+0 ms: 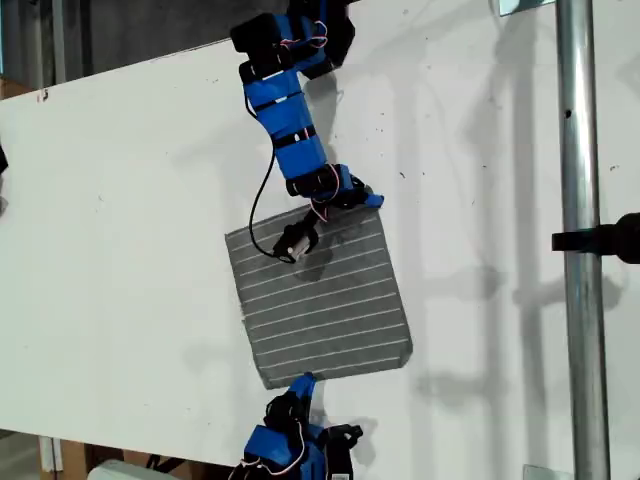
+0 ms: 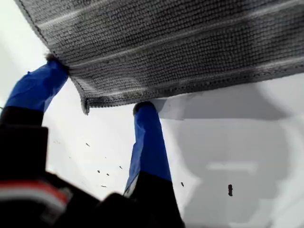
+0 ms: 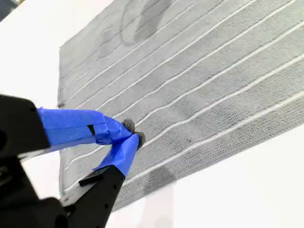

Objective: Grasp corners of a towel and fold twice.

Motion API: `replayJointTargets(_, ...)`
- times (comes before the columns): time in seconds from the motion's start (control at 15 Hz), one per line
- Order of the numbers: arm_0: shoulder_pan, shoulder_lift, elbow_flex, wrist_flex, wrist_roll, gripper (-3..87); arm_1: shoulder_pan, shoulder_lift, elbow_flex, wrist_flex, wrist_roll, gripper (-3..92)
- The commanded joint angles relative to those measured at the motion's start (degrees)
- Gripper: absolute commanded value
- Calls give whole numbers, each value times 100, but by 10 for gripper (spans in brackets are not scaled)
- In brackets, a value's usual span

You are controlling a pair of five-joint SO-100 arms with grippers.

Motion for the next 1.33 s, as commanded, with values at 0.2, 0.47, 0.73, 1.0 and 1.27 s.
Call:
replayJointTargets(0.2, 1415, -5054, -3340, -466, -62, 75, 88, 352, -439, 114, -62, 105)
replayJointTargets(0.47, 1881, -6319, -4711, 167, -264, 84, 79, 255, -404, 44, -70, -1)
replayJointTargets(0.73, 2329, -7515, -6680, 1274, 817, 123, 35, 246, -396, 18, -70, -1)
replayJointTargets(1.0, 2733, -7479, -6548, 642, 1169, 366, 18, 246, -396, 26, -70, -1)
replayJointTargets(1.27, 2962, -7699, -5493, -387, 984, 376, 9, 281, -404, 35, -35, -1)
